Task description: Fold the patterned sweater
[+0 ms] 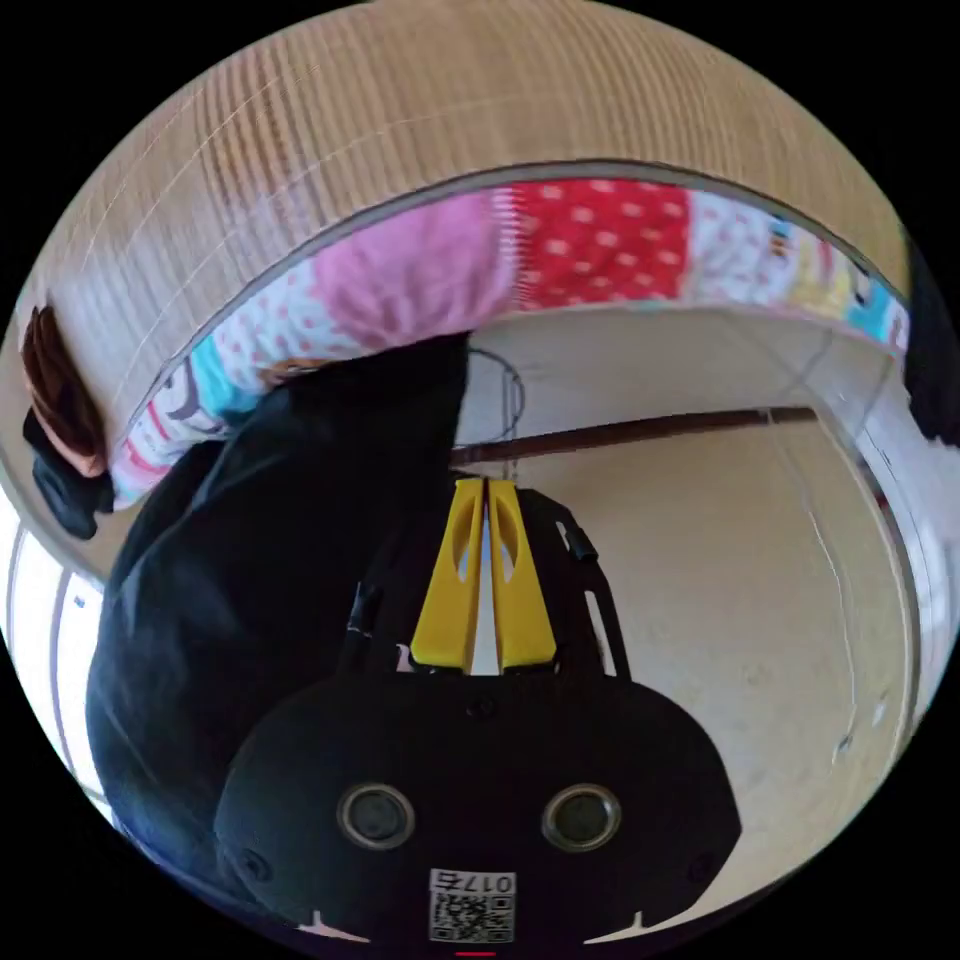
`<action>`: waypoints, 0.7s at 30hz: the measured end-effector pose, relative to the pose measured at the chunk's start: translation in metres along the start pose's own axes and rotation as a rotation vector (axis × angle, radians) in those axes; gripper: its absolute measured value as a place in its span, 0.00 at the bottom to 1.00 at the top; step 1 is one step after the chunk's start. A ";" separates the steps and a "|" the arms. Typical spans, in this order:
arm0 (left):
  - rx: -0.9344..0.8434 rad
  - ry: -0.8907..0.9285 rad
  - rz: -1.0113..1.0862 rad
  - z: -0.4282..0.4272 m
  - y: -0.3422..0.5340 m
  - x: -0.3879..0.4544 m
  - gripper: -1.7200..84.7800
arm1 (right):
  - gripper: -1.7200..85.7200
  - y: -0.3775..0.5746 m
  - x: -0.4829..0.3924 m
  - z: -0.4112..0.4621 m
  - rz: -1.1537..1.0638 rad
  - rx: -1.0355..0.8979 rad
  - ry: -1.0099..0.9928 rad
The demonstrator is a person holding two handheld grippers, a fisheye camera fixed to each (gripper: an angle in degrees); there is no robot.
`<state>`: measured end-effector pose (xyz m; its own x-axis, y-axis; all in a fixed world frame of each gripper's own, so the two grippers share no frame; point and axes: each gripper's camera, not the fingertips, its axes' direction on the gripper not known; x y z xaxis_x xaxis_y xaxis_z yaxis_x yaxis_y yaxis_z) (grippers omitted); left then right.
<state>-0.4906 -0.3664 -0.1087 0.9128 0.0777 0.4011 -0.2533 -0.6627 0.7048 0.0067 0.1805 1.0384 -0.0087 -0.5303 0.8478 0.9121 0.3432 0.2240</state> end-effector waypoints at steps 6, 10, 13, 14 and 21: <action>-0.205 -0.449 0.645 -0.002 -0.019 0.248 0.01 | 0.02 0.112 0.040 0.102 0.612 -0.028 -0.577; -0.348 -1.317 1.063 0.072 0.041 0.352 0.01 | 0.02 0.154 0.012 0.187 0.803 -0.015 -1.256; -0.238 -1.520 1.119 0.108 0.063 0.379 0.01 | 0.02 0.168 0.010 0.197 0.861 0.205 -1.563; -0.223 -1.506 1.118 0.114 0.065 0.383 0.01 | 0.02 0.169 0.009 0.196 0.856 0.243 -1.592; -0.191 -0.643 0.979 0.192 0.064 0.364 0.01 | 0.03 0.148 0.016 0.134 0.543 0.527 -1.549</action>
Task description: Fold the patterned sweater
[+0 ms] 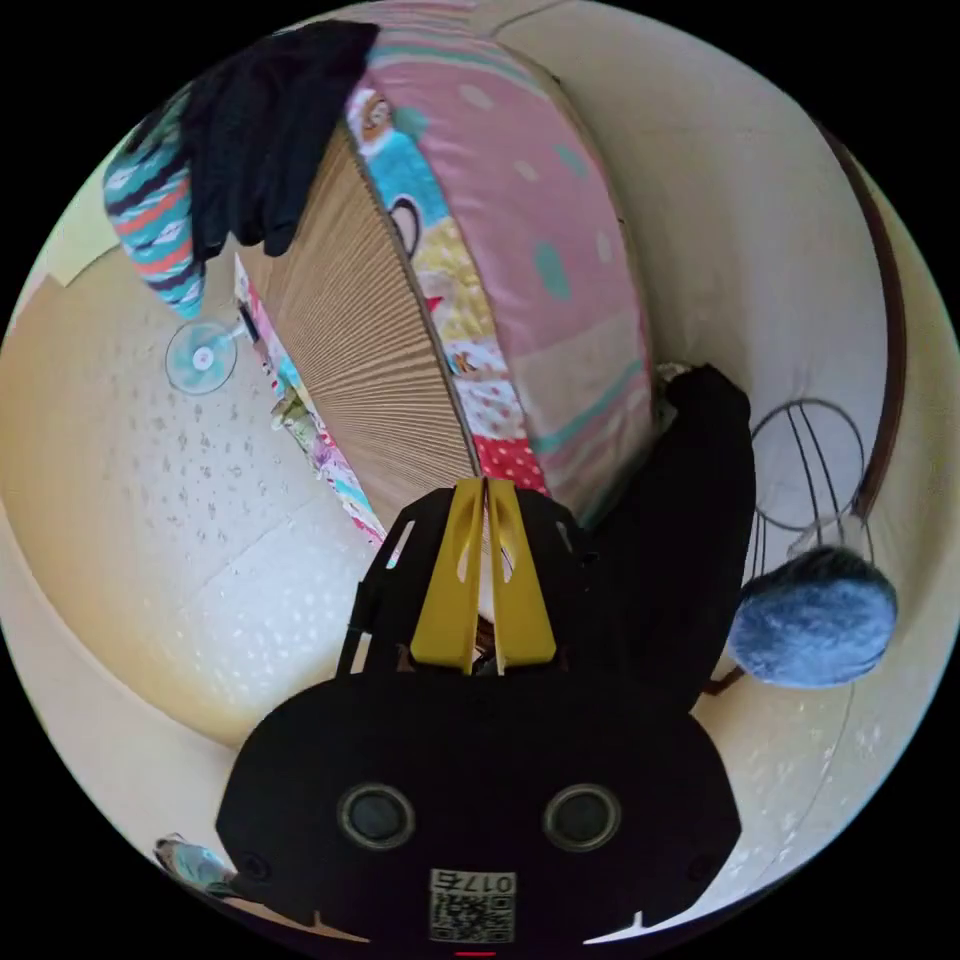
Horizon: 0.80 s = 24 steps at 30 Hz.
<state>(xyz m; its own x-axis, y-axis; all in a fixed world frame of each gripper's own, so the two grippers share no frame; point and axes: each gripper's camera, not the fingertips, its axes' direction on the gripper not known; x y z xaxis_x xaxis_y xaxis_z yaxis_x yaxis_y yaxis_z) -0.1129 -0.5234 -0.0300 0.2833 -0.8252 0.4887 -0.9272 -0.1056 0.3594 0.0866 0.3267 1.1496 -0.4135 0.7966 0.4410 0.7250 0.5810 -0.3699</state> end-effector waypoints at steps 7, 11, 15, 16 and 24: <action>-0.011 -0.244 -0.002 0.053 -0.023 0.029 0.01 | 0.09 -0.040 -0.151 -0.105 -0.468 0.281 0.070; 0.065 -0.094 -0.094 0.086 -0.022 0.017 0.01 | 0.12 -0.064 -0.213 -0.158 -0.489 0.483 0.145; 0.198 0.002 -0.201 0.105 -0.011 -0.007 0.01 | 0.11 -0.123 -0.243 -0.136 -0.424 0.353 0.121; 0.253 0.043 -0.242 0.108 -0.005 -0.016 0.01 | 0.09 -0.135 -0.239 -0.113 -0.359 0.289 0.111; 0.507 0.372 -0.500 0.173 0.028 -0.067 0.01 | 0.05 -0.068 -0.166 0.042 -0.536 0.043 -0.140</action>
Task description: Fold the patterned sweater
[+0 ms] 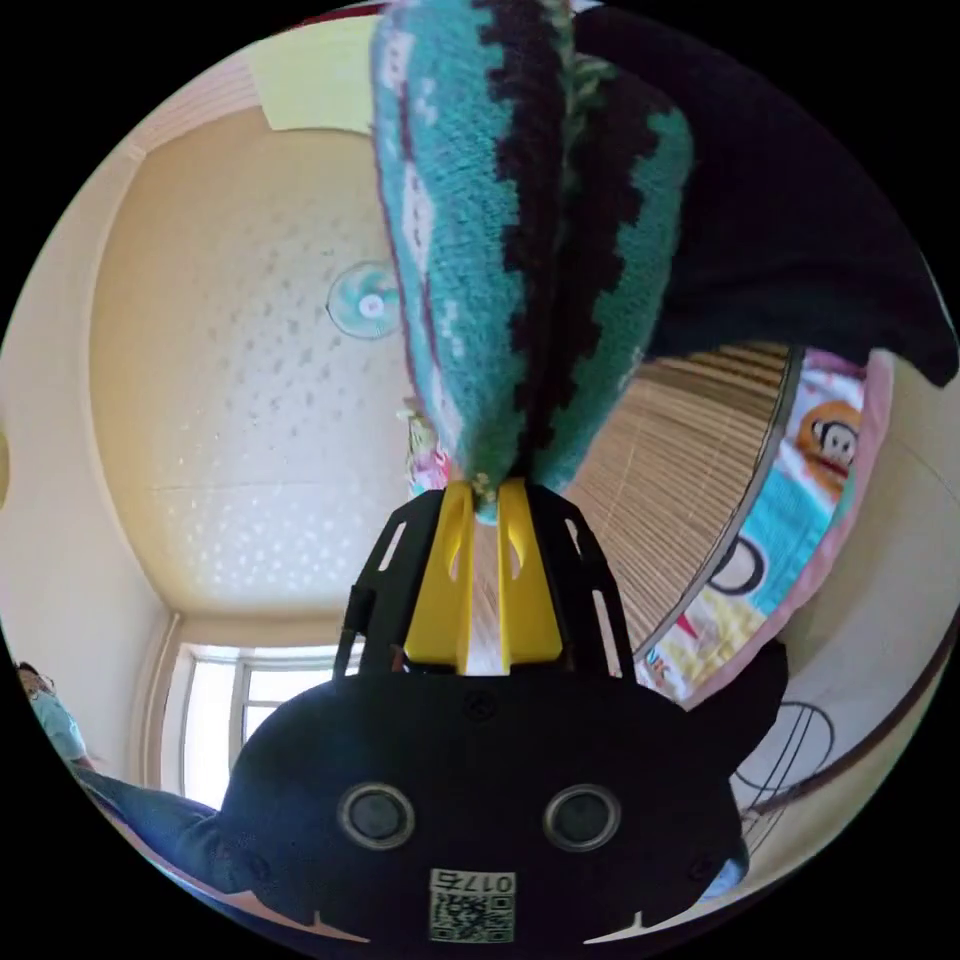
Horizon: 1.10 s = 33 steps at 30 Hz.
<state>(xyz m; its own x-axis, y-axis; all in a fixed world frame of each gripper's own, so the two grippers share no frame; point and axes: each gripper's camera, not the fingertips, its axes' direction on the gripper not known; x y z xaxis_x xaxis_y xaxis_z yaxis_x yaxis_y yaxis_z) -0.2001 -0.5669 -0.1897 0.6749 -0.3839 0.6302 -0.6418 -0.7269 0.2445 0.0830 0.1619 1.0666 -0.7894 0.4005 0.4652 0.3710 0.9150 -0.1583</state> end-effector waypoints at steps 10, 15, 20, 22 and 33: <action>0.004 -0.095 0.068 0.069 -0.019 0.022 0.01 | 0.03 0.143 -0.034 0.244 -0.449 -1.298 0.263; -0.088 -0.290 0.262 0.119 -0.033 0.057 0.01 | 0.06 0.087 -0.036 0.185 -0.506 -0.849 0.516; -0.131 -0.455 0.416 0.164 -0.036 0.067 0.01 | 0.13 0.020 0.031 0.089 -0.278 -0.406 0.705; -0.107 -0.398 0.521 0.178 -0.034 0.069 0.01 | 0.12 0.011 0.098 0.080 -0.164 -0.476 0.765; -0.069 -0.154 0.902 0.246 -0.019 0.153 0.13 | 0.07 0.066 0.093 0.089 -0.367 -0.753 -0.369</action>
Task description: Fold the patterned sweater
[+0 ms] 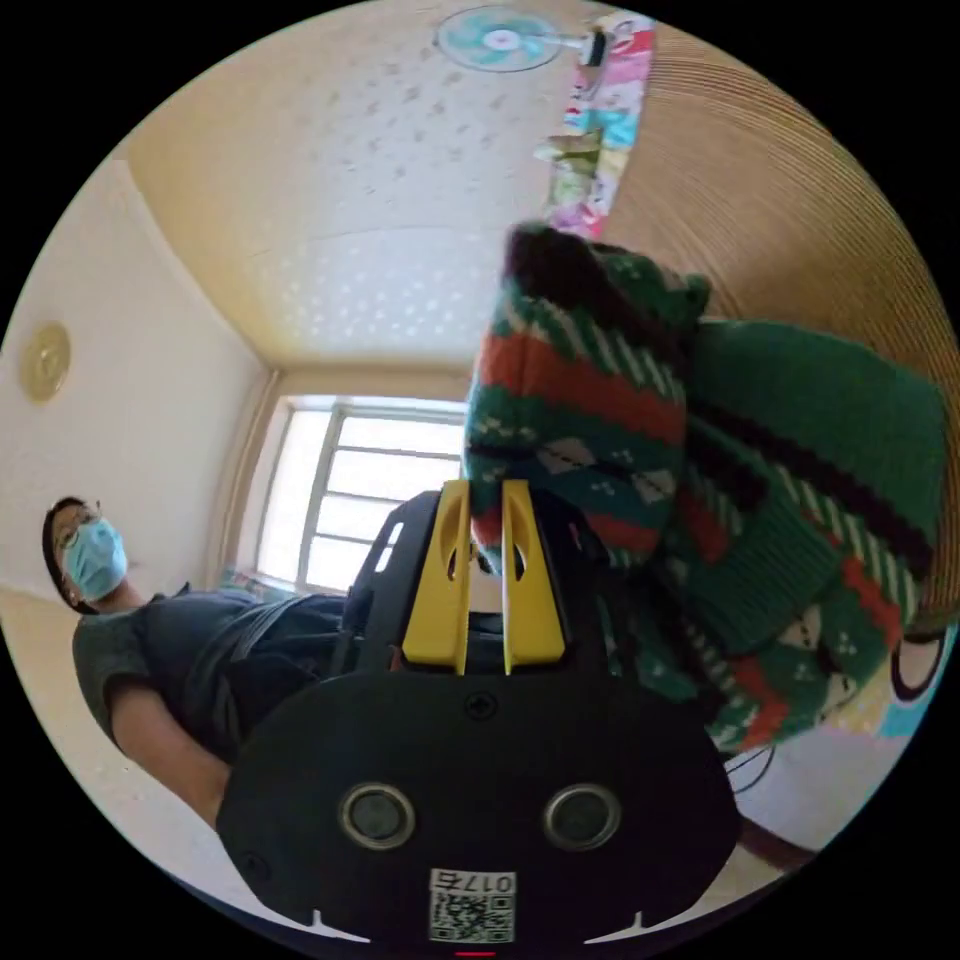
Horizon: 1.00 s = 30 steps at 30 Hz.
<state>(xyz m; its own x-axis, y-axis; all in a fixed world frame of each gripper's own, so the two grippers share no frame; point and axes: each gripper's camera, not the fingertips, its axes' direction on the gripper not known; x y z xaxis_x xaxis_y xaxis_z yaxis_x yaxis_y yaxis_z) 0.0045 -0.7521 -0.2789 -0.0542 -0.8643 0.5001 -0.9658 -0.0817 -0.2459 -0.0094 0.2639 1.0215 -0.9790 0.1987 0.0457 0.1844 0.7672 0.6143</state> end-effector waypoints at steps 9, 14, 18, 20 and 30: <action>-0.014 0.042 -0.001 0.073 -0.075 0.053 0.30 | 0.07 0.023 0.032 0.186 -0.135 -0.893 0.137; -0.270 0.107 -0.006 0.139 -0.083 0.034 0.17 | 0.07 0.047 0.057 0.221 -0.172 -1.016 0.241; -0.215 0.134 0.072 0.156 -0.051 0.028 0.10 | 0.06 0.067 0.077 0.231 -0.203 -1.067 0.265; -0.135 0.249 0.100 0.148 -0.039 0.022 0.10 | 0.06 0.070 0.074 0.230 -0.237 -1.036 0.217; 0.234 0.922 0.763 0.056 0.011 0.088 0.08 | 0.05 0.059 -0.089 0.252 -0.760 -0.874 -0.356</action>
<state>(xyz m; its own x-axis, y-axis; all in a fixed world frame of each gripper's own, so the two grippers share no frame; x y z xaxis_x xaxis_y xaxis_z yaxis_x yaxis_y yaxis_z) 0.0030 -0.8570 -0.2846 -0.8390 -0.0611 0.5407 -0.5439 0.1231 -0.8301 0.1104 0.4454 0.8548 -0.7080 0.1384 -0.6925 -0.6826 0.1177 0.7213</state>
